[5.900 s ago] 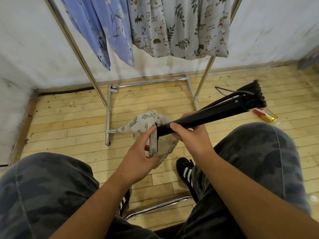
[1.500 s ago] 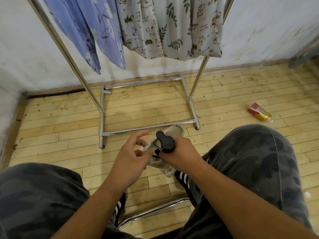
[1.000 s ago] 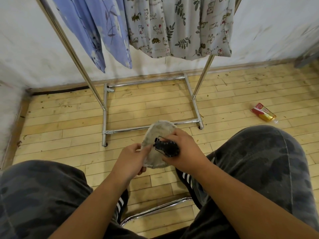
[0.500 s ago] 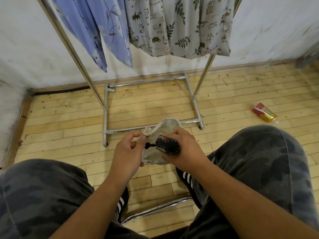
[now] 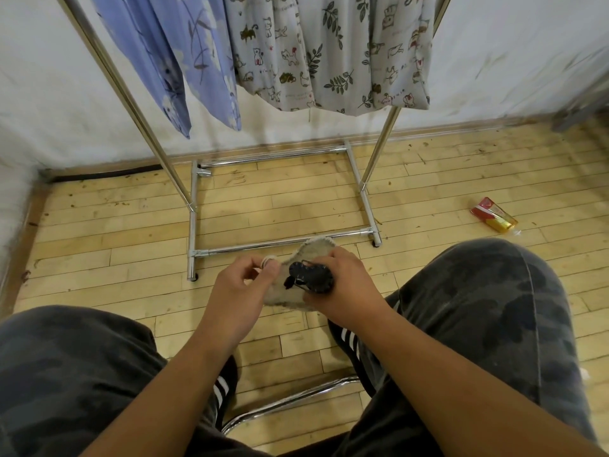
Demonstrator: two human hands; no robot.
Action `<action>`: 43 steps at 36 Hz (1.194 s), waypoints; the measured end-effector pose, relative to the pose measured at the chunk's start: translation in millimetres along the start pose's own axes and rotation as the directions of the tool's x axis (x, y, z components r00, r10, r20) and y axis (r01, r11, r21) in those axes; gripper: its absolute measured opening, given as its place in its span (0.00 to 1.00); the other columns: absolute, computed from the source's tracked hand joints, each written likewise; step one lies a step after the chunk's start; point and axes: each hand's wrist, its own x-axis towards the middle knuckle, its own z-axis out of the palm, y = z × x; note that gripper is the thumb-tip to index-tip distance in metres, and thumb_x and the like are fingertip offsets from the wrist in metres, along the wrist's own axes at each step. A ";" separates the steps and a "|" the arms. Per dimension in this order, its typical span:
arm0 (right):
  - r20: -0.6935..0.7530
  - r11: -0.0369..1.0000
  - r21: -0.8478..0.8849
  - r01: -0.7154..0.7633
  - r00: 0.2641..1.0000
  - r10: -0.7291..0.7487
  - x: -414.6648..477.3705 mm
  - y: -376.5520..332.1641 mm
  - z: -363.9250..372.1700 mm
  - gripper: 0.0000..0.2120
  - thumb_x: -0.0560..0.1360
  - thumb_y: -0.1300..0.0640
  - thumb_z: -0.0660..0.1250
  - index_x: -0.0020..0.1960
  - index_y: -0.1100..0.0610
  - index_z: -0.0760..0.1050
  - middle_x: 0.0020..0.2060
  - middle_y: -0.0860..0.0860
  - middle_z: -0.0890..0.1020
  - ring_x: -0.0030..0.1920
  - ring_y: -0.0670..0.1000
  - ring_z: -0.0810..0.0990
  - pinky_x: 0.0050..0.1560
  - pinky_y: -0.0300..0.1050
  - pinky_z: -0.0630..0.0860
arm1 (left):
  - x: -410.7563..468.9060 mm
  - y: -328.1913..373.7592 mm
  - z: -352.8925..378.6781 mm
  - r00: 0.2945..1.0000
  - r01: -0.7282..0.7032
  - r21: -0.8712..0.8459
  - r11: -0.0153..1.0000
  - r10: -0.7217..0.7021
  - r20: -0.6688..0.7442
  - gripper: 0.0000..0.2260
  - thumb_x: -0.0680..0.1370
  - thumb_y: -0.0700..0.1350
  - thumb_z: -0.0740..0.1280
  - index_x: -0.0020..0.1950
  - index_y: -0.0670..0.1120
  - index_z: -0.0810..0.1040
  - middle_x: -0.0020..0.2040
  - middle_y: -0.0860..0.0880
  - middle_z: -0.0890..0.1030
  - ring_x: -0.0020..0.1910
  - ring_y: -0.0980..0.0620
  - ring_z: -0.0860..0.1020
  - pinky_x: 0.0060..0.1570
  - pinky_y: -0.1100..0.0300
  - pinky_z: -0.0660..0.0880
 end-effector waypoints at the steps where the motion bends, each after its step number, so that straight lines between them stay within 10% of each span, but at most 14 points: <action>1: 0.004 1.000 -0.010 -0.009 1.000 0.009 -0.1 0.3 -0.3 0.17 0.70 0.55 0.77 0.59 0.49 0.83 0.55 0.49 0.73 0.57 0.50 0.73 0.57 0.38 0.73 | -1.4 1.8 0.0 1.000 0.005 -0.043 0.999 -0.005 0.016 0.08 0.82 0.55 0.67 0.47 0.53 0.82 0.43 0.56 0.84 0.41 0.61 0.81 0.42 0.64 0.76; 6: 0.001 0.997 -0.055 -0.045 0.999 0.045 1.1 2.1 0.6 0.14 0.70 0.55 0.76 0.56 0.50 0.83 0.54 0.51 0.74 0.58 0.53 0.72 0.62 0.49 0.76 | -7.0 8.5 -0.4 0.994 0.008 -0.180 0.984 0.012 0.111 0.09 0.83 0.49 0.67 0.49 0.46 0.82 0.34 0.54 0.78 0.33 0.57 0.74 0.37 0.61 0.72; 14: 0.041 0.996 -0.089 0.018 0.999 -0.014 3.3 3.3 6.8 0.19 0.72 0.52 0.76 0.62 0.49 0.81 0.57 0.51 0.74 0.61 0.53 0.71 0.64 0.50 0.75 | -12.8 5.1 2.2 0.957 -0.053 -0.033 0.998 0.060 0.283 0.15 0.79 0.52 0.73 0.64 0.64 0.79 0.33 0.55 0.75 0.33 0.58 0.74 0.36 0.65 0.73; 19: 0.073 0.993 -0.058 0.099 0.993 -0.094 2.1 1.9 7.5 0.20 0.73 0.50 0.76 0.64 0.49 0.79 0.56 0.46 0.72 0.60 0.50 0.69 0.63 0.46 0.72 | -16.0 6.9 3.1 0.918 -0.061 0.027 0.998 0.046 0.393 0.23 0.75 0.57 0.75 0.69 0.64 0.75 0.48 0.60 0.84 0.43 0.58 0.83 0.42 0.64 0.81; 32: 0.027 0.984 -0.037 0.174 0.985 -0.173 1.0 -7.9 3.0 0.24 0.74 0.69 0.70 0.67 0.53 0.79 0.59 0.52 0.75 0.55 0.51 0.77 0.60 0.42 0.76 | -10.8 4.9 2.2 0.980 0.052 -0.193 0.980 -0.013 0.196 0.08 0.80 0.42 0.71 0.54 0.54 0.82 0.36 0.47 0.83 0.35 0.52 0.79 0.42 0.55 0.79; 38: -0.115 0.995 0.087 0.044 0.993 -0.034 2.5 -4.3 -5.2 0.30 0.78 0.70 0.63 0.77 0.51 0.70 0.67 0.50 0.70 0.63 0.46 0.71 0.53 0.17 0.65 | -3.9 1.0 -1.3 0.993 0.063 -0.238 0.969 -0.036 0.116 0.09 0.79 0.43 0.72 0.57 0.54 0.82 0.35 0.49 0.81 0.34 0.52 0.79 0.42 0.55 0.79; 43: -0.168 0.986 0.138 -0.089 0.980 0.112 7.7 4.5 -3.6 0.28 0.80 0.63 0.69 0.77 0.48 0.69 0.64 0.50 0.80 0.62 0.48 0.79 0.65 0.42 0.78 | -5.2 1.8 -1.9 0.996 0.038 -0.249 0.968 -0.016 0.090 0.07 0.80 0.44 0.72 0.56 0.54 0.83 0.34 0.49 0.80 0.33 0.52 0.76 0.39 0.57 0.77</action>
